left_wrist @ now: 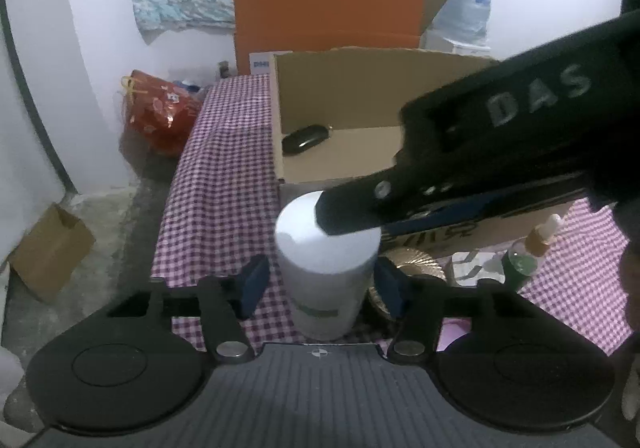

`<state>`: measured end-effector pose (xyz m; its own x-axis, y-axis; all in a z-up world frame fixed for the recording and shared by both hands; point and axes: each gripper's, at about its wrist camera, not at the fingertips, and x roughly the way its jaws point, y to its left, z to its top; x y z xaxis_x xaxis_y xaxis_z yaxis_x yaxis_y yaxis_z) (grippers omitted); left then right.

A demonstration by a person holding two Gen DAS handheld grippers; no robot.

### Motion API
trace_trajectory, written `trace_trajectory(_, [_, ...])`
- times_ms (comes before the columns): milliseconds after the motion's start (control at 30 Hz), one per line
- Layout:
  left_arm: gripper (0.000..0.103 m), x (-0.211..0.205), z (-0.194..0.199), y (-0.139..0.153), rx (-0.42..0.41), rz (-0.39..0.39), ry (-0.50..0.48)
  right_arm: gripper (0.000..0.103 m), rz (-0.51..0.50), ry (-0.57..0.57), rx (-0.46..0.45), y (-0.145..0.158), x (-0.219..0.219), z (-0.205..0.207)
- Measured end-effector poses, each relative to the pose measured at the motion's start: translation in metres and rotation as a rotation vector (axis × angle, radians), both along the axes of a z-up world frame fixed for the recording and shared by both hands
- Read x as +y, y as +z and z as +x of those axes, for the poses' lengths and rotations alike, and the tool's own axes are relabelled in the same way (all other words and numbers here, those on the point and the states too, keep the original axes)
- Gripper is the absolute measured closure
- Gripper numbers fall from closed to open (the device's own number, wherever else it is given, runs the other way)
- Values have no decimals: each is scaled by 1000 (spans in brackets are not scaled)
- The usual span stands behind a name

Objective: Organize rigid objects
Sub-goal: 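Grasp the white pill bottle with the right gripper, then lower the white pill bottle into the box and open the right gripper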

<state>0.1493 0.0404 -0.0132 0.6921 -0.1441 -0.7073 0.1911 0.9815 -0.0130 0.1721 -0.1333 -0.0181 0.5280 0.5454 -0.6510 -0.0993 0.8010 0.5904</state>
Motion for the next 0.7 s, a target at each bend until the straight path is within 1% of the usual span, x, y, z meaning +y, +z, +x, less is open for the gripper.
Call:
trace_trajectory(67, [50, 2, -5, -1, -3, -5, 1, 63, 6, 5, 9, -3, 1, 1])
trace_trajectory(200, [51, 4, -11, -1, -7, -7, 14, 68, -12, 9, -9, -2, 4, -2])
trace_trajectory(233, [51, 4, -12, 0, -10, -1, 20, 70, -8, 13, -8, -2, 4, -3])
trace_trajectory(300, [51, 5, -16, 4, -17, 3, 31, 72, 7, 23, -2, 1, 5, -4])
trace_trajectory(467, [51, 7, -33, 24, -57, 0, 57, 72, 9, 51, -42, 18, 12, -12])
trace_trajectory(567, [51, 9, -43, 40, -93, 10, 71, 72, 16, 66, -81, 32, 16, -17])
trace_trajectory(700, [51, 13, -49, 62, -140, 3, 87, 72, 13, 86, -148, 56, 21, -24])
